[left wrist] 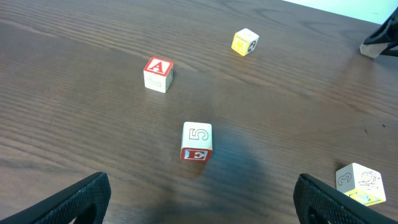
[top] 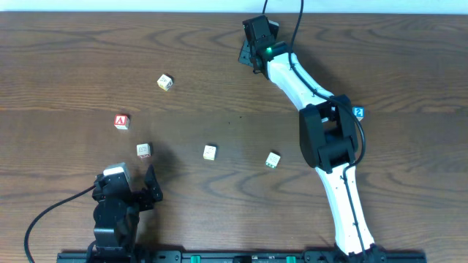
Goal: Spell out Ai2
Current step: 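Lift the red 'I' block and carry it toward table center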
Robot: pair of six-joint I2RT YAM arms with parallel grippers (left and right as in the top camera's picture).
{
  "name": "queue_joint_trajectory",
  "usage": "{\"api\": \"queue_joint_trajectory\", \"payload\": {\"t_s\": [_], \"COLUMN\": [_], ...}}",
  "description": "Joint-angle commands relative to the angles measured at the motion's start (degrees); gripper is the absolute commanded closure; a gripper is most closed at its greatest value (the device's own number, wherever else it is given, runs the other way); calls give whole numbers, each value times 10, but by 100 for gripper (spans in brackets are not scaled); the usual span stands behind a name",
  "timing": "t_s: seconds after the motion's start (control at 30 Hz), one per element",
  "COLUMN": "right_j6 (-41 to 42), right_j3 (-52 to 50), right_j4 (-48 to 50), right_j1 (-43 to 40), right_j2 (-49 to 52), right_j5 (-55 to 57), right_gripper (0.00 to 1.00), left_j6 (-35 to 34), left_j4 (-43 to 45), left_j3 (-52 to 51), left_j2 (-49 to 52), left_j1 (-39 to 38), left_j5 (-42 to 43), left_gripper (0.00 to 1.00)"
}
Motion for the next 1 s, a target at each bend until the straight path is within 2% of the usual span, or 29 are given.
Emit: {"api": "queue_joint_trajectory", "payload": {"t_s": [0.0,0.2,0.37,0.5,0.8,0.97], "right_j6": [5,4,-17,-35,-88,-88], "right_j3": [13,13,13,21,131,209], "right_j4": [-7,-7,-7,-21,-137,-241], "right_j1": [5,3,3,3,3,9], "right_j2": [11,11,11,10,7,7], "right_j5": [10,10,10,10,10,-2], "right_gripper": [66,67,75,74,82,90], "left_j6": [10,10,10,10,10,10], "left_j4": [1,1,1,1,1,1], "left_j3": [-9,-9,-9,-9,-9,-9], "left_j2": [-3,-3,-3,-3,-3,-3], "left_j1": [3,3,3,3,3,3], "left_j5": [0,0,0,0,0,0], "left_gripper": [5,5,5,5,5,5]}}
